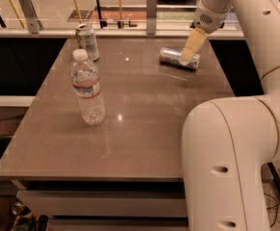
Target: Place redbull can upright
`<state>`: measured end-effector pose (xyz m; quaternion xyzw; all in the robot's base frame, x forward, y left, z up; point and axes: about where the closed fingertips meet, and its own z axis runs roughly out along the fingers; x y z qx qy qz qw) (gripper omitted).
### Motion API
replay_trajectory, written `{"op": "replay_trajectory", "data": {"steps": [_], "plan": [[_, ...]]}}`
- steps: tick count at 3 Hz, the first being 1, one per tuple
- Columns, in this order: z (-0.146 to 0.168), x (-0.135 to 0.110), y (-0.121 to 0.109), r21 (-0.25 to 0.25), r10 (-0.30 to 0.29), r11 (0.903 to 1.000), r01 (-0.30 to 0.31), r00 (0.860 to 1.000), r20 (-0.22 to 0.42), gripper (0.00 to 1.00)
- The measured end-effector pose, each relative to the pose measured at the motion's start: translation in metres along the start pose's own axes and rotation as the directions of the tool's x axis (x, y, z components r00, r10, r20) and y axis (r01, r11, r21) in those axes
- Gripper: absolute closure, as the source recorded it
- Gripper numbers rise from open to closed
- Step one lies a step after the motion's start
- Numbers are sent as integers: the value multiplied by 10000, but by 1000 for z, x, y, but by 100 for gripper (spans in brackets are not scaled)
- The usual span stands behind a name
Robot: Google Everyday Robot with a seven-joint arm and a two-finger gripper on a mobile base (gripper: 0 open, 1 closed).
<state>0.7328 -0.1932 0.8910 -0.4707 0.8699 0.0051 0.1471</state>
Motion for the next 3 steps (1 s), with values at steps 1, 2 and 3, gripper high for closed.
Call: {"op": "replay_trajectory", "data": {"steps": [1,2,3], "plan": [[21,-15,4,-340,-125,9993,126,9999,44,0],[45,-26,8,-662,-185,9976,185,9998,6,0],[59,-31,10,-807,-158,9966,144,9997,-162,0]]}}
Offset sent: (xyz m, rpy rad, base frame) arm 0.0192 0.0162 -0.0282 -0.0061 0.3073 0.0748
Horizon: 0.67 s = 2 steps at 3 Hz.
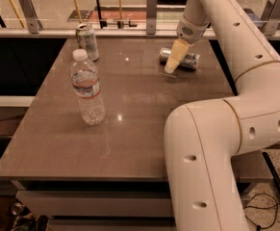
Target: Place redbull can upright
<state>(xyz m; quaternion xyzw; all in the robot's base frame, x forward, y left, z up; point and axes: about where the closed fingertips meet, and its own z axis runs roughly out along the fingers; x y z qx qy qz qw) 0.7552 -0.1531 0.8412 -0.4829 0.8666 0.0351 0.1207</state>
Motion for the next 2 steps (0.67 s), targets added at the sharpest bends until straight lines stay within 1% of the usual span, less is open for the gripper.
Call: {"op": "replay_trajectory", "data": {"steps": [1,2], "plan": [[4,-7,-7,239,-3,9997,-3,9997,249,17],[9,-14,-13,400,-14,9992,-3,9991,429,41]]}}
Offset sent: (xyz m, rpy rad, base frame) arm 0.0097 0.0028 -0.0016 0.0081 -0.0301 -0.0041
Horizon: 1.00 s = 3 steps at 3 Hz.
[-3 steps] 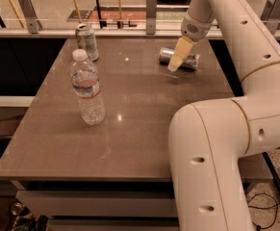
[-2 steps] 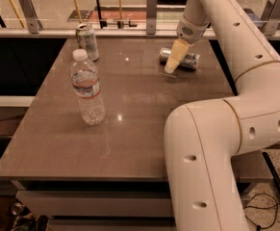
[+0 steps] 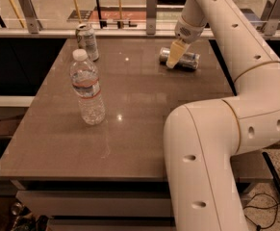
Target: Place redbull can upright
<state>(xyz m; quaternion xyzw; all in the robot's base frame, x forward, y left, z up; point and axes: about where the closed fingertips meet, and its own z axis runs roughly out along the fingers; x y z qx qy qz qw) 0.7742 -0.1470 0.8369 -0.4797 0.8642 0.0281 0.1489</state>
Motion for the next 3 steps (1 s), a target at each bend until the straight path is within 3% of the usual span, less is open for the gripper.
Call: {"op": "replay_trajectory", "data": {"steps": [2,3], "plan": [[10,-8,-6,172,-7,9999,3,9998,209,88],[13,-10,-8,213,-10,9998,5,9996,266,100]]}}
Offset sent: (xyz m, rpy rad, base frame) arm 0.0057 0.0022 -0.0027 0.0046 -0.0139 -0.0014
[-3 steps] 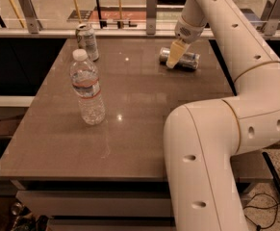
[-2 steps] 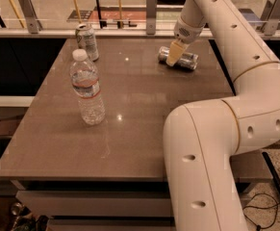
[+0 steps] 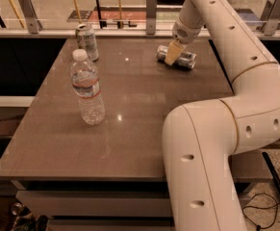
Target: Place redbull can upright
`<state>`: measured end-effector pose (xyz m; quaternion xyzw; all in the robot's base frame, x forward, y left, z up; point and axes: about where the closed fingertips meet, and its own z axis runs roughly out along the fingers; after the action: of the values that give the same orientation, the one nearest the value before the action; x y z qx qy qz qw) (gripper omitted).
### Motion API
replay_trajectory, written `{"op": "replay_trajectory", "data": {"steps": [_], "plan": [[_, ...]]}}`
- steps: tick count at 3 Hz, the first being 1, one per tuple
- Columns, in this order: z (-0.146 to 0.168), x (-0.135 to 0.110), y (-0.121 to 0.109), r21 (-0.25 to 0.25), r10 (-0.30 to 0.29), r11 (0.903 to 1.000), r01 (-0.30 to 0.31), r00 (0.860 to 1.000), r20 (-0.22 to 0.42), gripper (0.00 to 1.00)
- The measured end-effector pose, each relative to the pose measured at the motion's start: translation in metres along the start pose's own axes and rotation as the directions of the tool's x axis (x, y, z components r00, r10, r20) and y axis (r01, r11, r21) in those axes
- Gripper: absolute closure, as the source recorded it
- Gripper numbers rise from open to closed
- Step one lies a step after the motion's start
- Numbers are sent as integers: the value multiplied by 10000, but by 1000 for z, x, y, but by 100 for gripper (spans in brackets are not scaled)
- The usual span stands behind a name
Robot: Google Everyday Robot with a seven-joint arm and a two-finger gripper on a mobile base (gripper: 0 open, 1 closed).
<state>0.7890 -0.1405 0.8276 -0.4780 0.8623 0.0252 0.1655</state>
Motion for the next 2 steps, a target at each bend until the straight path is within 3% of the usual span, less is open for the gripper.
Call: {"op": "replay_trajectory", "data": {"steps": [1,2], "plan": [[-1,0,0,0,0,10000,0,10000,1,100],[-17,1,-6,172,52,9998,-63,9982,599,100]]}}
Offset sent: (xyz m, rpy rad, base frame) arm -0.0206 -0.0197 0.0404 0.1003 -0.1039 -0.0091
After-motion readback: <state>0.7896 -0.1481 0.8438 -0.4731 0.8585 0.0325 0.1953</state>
